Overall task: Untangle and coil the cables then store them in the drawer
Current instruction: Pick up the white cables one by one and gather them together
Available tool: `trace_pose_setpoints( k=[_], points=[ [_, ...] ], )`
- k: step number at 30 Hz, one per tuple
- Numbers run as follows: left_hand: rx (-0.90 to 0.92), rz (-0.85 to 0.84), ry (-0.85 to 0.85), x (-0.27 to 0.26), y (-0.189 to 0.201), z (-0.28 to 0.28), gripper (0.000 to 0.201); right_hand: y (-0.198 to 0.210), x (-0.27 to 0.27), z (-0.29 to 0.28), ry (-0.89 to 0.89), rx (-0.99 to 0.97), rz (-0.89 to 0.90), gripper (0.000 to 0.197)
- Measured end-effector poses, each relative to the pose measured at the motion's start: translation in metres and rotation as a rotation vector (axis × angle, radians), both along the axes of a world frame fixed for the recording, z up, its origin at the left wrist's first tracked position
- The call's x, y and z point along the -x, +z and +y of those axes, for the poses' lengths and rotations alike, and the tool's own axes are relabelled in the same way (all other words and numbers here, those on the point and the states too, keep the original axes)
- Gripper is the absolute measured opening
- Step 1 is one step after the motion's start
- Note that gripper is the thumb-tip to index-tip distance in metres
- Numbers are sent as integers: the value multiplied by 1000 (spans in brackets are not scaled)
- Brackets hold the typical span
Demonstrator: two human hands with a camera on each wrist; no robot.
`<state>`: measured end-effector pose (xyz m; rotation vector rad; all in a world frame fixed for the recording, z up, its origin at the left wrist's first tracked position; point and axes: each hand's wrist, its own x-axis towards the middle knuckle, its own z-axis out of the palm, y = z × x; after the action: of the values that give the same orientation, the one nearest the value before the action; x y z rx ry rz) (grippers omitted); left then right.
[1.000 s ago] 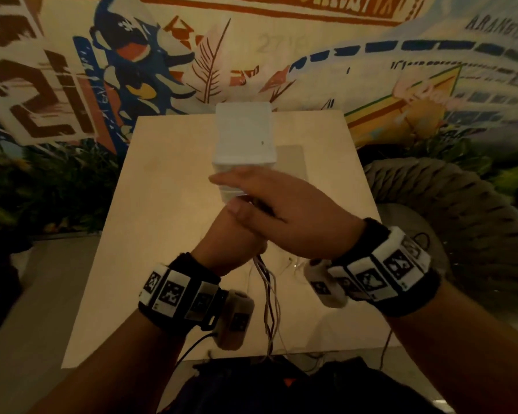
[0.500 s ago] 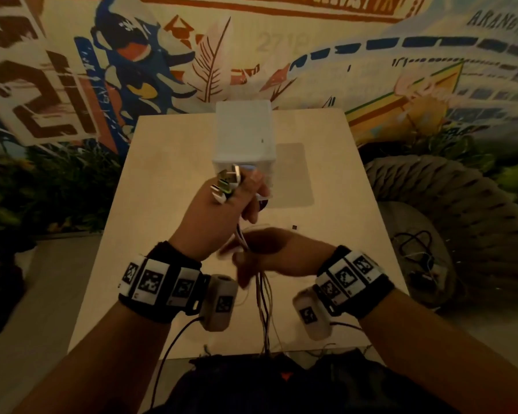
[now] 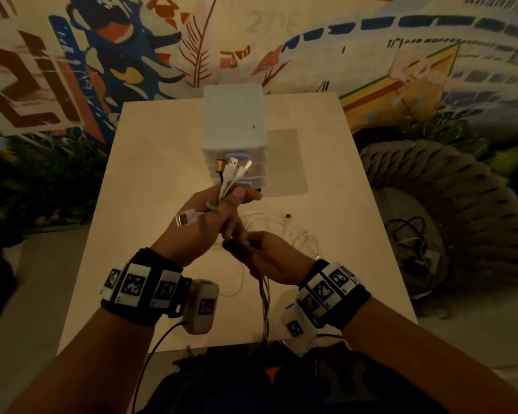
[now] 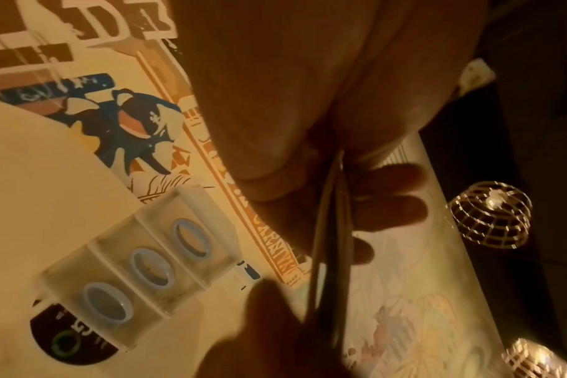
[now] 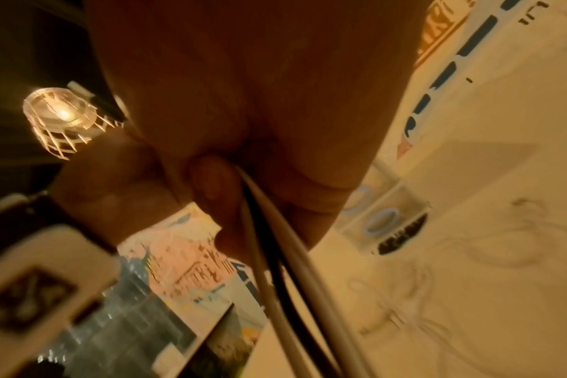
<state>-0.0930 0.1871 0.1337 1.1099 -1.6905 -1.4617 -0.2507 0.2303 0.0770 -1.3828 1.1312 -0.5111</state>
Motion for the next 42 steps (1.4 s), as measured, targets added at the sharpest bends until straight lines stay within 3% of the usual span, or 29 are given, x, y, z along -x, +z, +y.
trace_pose_setpoints(
  k=[4,9,12,14,17,20,22,26,30,34,39,42],
  points=[
    [-181,261,46,0,-7,0,28,-29,3,16,-28,-178,-20,47],
    [-328,406,105,-4,-16,-3,23,-63,12,40,42,-305,26,38],
    [-356,400,118,-15,-18,-9,22,-70,30,39,246,-231,123,35],
    [-365,383,104,-22,-19,-11,22,-75,44,24,209,-222,128,37],
    [-384,352,121,-31,-24,-12,23,-89,69,-11,-169,-162,179,30],
    [-385,328,137,-34,-33,-9,24,-101,92,-48,-456,13,464,36],
    [-392,308,141,-35,-38,-8,22,-114,99,-70,-445,67,593,46],
    [-395,243,156,-38,-43,-9,20,-144,94,-96,-243,-43,813,56],
    [-380,213,162,-45,-49,-13,18,-150,91,-105,-300,-70,830,42],
    [-395,202,184,-50,-55,-17,20,-147,88,-109,-239,-36,892,37],
    [-403,207,195,-47,-59,-22,20,-138,94,-115,-272,-28,863,26],
    [-405,205,182,-43,-60,-24,22,-136,100,-112,-326,-6,794,29]
  ],
)
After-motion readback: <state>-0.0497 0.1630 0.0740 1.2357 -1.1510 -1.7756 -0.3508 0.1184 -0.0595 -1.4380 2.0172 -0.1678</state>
